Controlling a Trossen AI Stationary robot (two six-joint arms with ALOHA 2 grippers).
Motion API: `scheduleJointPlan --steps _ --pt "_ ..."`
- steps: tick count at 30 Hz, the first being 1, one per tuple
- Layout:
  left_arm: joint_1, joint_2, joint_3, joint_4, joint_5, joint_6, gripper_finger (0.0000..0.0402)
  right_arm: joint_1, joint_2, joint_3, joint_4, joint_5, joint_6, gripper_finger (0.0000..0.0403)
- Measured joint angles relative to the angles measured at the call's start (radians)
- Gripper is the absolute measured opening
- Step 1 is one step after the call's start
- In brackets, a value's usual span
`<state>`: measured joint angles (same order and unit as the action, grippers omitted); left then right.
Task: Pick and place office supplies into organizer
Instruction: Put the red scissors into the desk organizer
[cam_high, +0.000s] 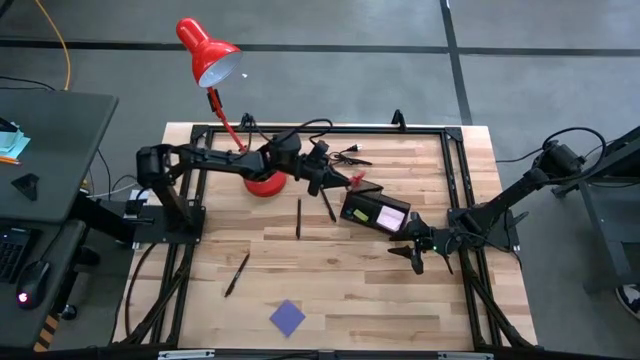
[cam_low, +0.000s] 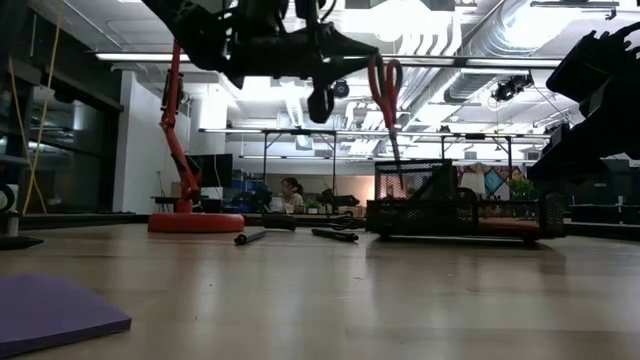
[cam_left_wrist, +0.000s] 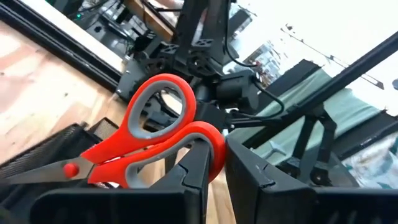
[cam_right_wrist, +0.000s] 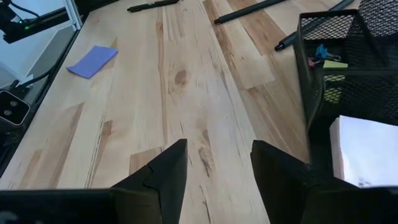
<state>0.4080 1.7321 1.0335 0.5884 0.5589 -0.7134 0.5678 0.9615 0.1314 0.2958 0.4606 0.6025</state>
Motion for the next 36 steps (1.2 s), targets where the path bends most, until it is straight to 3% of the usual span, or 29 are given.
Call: scheduleJointPlan --steps 7,18,24,36 --pt "-0.016 0.042 0.056 -0.022 0.016 -0.002 0.0045 0.000 0.000 0.000 0.000 0.000 0.000 0.0161" --pt "-0.016 0.041 0.055 -0.054 0.009 -0.001 0.0128 0.000 0.000 0.000 0.000 0.000 0.000 0.0170" --pt "-0.016 0.041 0.055 -0.055 0.024 -0.039 0.0155 0.000 0.000 0.000 0.000 0.000 0.000 0.0163" --pt "-0.016 0.041 0.055 -0.098 -0.080 0.046 0.0212 0.000 0.000 0.000 0.000 0.000 0.000 0.0161"
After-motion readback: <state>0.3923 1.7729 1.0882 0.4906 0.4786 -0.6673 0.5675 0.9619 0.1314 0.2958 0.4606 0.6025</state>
